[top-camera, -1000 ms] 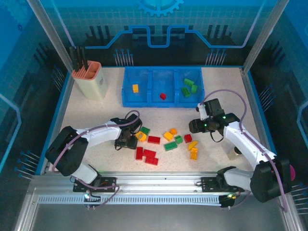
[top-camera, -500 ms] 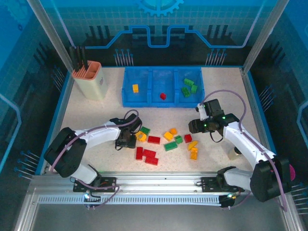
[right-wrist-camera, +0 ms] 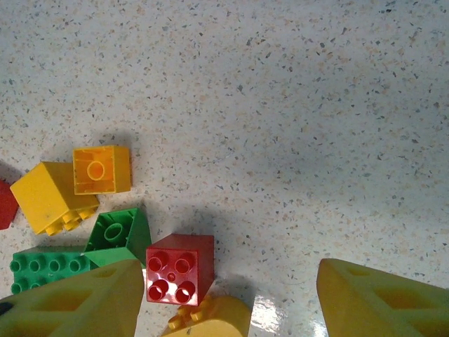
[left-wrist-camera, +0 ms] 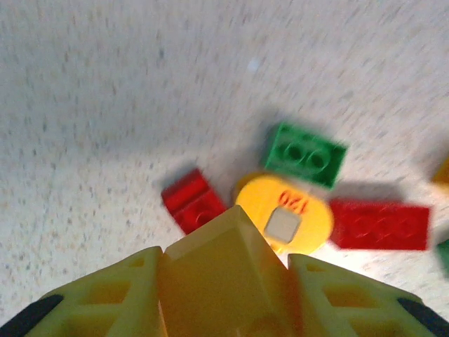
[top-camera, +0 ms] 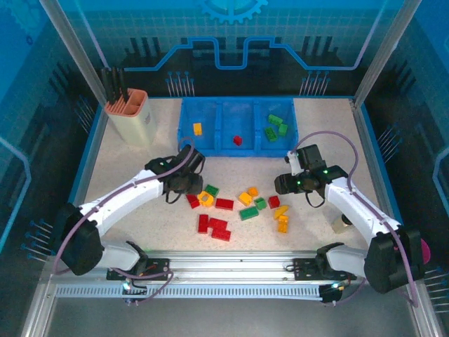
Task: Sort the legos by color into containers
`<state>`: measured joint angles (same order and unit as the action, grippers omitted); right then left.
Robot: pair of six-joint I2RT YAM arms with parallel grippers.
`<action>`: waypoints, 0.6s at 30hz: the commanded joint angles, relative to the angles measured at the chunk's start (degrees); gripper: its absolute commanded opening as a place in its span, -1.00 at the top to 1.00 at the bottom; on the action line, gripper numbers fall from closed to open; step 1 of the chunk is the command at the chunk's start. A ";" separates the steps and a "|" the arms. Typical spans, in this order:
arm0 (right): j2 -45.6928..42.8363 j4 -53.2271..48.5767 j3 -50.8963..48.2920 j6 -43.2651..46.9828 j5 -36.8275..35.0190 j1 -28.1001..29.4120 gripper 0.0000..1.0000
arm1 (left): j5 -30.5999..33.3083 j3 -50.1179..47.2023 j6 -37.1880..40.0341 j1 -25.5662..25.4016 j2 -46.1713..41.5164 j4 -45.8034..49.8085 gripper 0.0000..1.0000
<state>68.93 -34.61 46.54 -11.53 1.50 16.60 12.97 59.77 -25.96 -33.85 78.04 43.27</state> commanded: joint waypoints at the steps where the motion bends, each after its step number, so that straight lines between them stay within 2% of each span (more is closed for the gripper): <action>1: -0.18 0.62 -0.67 0.76 -1.23 0.71 -0.36 | 1.94 4.47 3.35 1.93 2.53 -1.98 0.18; 5: -0.58 1.74 -0.81 0.45 -0.25 0.56 -0.36 | 3.14 8.97 5.91 4.97 8.50 -7.12 0.18; 10: -0.54 1.29 0.09 0.95 -0.52 0.45 -0.38 | 0.84 16.32 7.82 9.23 18.74 -14.07 0.17; 18: -2.26 0.42 -0.64 1.12 0.03 -0.03 -0.40 | -0.34 35.61 9.64 12.80 39.64 -14.69 0.18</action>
<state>68.05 -33.85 46.44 -10.92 1.08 16.56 13.63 90.24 -18.41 -21.74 113.45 29.41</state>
